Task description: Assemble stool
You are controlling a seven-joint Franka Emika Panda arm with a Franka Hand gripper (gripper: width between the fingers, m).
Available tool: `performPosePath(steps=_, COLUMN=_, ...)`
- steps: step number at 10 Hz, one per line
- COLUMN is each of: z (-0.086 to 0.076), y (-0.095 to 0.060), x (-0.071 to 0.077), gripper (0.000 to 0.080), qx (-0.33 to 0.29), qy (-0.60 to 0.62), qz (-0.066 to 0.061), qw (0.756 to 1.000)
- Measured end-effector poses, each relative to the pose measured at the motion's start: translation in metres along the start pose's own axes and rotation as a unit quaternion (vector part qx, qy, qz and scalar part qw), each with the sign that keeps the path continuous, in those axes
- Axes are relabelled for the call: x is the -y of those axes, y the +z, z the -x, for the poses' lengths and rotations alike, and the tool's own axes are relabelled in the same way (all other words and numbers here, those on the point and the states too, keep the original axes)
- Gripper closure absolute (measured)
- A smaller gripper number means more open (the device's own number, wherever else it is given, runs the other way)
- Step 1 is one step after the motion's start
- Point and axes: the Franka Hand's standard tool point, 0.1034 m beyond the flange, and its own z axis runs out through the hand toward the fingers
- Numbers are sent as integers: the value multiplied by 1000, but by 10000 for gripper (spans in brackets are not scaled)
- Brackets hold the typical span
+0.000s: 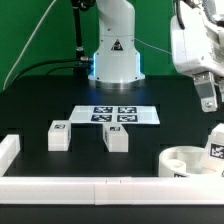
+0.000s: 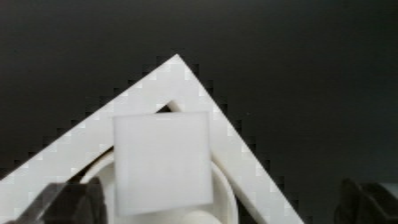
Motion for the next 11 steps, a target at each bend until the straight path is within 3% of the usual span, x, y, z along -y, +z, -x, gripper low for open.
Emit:
performPosePath(steps=6, z=-1, y=0, x=0, gripper=150, qx=-1, qy=-3, qz=0, qw=1000)
performPosePath(steps=7, z=-5, y=-5, x=11, gripper=150, qx=-1, qy=-72, qz=-12, qw=997)
performPosePath(steps=9, z=-12, y=-21, x=36, gripper=150, qx=5, qy=-191, qz=-25, qw=981)
performPosePath(steps=11, z=-25, y=-15, x=37, gripper=150, qx=-5, qy=-183, qz=-27, qw=983)
